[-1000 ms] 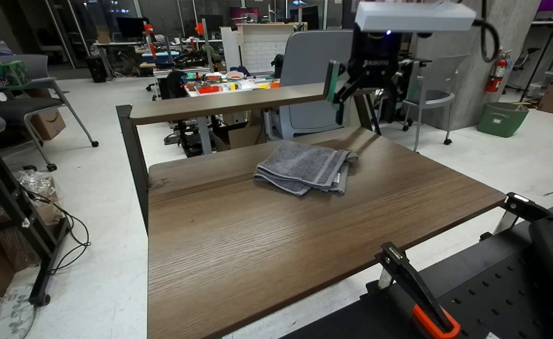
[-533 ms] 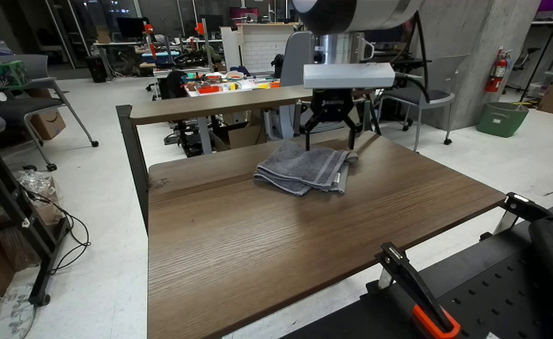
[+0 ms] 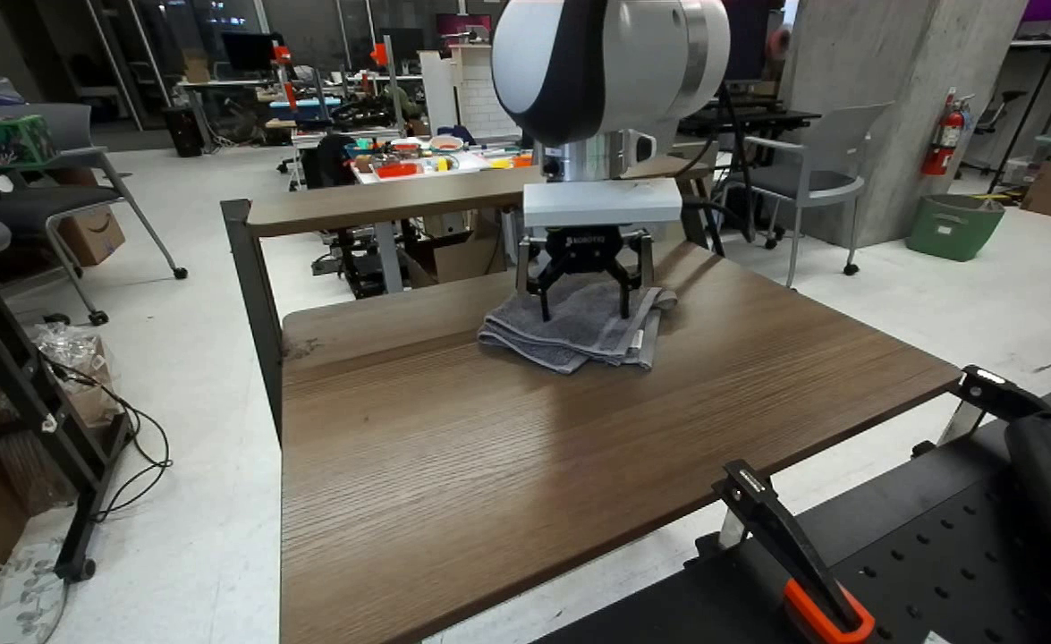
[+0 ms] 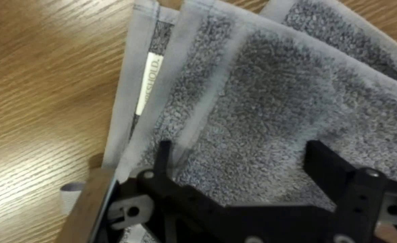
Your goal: Slide the cloth to the bottom on the desk
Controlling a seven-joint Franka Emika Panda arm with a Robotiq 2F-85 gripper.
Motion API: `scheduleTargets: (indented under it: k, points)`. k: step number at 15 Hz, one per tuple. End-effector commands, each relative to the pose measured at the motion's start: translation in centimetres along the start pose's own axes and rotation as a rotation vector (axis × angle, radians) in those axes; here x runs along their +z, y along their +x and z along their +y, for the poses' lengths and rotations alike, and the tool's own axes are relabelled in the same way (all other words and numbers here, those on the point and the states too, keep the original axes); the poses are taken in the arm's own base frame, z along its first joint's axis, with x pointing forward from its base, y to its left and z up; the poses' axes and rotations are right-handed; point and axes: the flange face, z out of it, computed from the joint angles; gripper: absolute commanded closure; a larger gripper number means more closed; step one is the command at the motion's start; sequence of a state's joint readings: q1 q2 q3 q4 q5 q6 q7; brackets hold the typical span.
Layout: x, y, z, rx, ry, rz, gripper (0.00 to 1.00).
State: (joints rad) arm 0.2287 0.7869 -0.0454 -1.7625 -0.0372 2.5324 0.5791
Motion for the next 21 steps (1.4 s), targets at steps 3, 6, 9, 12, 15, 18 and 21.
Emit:
scheduleTargets:
  k: [3,6,9,12,15,18,21]
  points:
    - [0.8,-2.7,-2.7,-0.086,-0.012,-0.029,0.00]
    - [1.3,-5.7,-3.9,-0.161,-0.018,-0.056,0.00]
    - [1.8,-8.9,-5.1,-0.232,-0.022,-0.100,0.00]
    - [2.5,-12.5,-6.0,-0.297,-0.026,-0.150,0.00]
    - [2.6,-16.2,-6.1,-0.366,-0.037,-0.202,0.00]
    - [2.3,-18.8,-5.7,-0.414,-0.047,-0.230,0.00]
    - [2.0,-19.7,-4.9,-0.417,-0.065,-0.243,0.00]
